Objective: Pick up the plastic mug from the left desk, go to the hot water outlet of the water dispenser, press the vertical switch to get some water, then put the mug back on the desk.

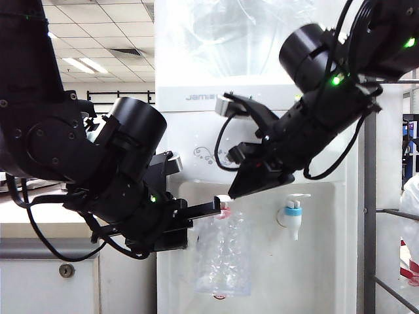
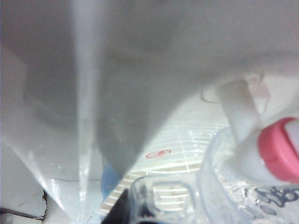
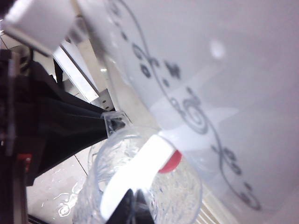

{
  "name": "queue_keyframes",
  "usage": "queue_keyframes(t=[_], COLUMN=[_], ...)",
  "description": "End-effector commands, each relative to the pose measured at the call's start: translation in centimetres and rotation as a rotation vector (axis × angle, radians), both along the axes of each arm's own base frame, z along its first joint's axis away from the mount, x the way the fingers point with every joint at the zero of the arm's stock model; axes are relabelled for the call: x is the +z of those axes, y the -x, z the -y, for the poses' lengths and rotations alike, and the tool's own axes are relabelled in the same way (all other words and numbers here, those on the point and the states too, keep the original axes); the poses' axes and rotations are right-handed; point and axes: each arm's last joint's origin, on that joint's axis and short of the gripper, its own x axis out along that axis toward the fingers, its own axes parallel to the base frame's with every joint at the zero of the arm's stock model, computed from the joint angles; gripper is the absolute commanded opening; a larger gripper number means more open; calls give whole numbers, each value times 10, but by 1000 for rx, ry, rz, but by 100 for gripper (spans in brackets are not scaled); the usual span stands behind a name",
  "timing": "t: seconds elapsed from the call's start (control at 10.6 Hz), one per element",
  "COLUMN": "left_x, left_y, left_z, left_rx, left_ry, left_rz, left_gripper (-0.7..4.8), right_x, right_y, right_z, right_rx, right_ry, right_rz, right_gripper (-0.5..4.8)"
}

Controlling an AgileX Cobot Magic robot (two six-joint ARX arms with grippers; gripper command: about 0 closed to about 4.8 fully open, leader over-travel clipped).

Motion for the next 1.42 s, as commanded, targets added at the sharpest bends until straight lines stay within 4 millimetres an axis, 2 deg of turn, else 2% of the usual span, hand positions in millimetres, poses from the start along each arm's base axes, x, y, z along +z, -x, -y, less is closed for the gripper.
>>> queue_keyframes(t=[0.09, 0.47, 1.42], left_x=[7, 7, 7], left_y=[-2, -2, -2], left_z=[3, 3, 3], left_rx=[-6, -5, -18], left_ry=[38, 37, 17], left_rz=[44, 44, 54], left_gripper=[-7, -7, -7], right_x=[-10, -11, -11], right_y=[2, 7, 7], right_z=[-3, -9, -9], right_rx=[14, 35, 32], right_ry=[25, 34, 40], right_rz=[-45, -49, -53], right_gripper=[-2, -2, -2])
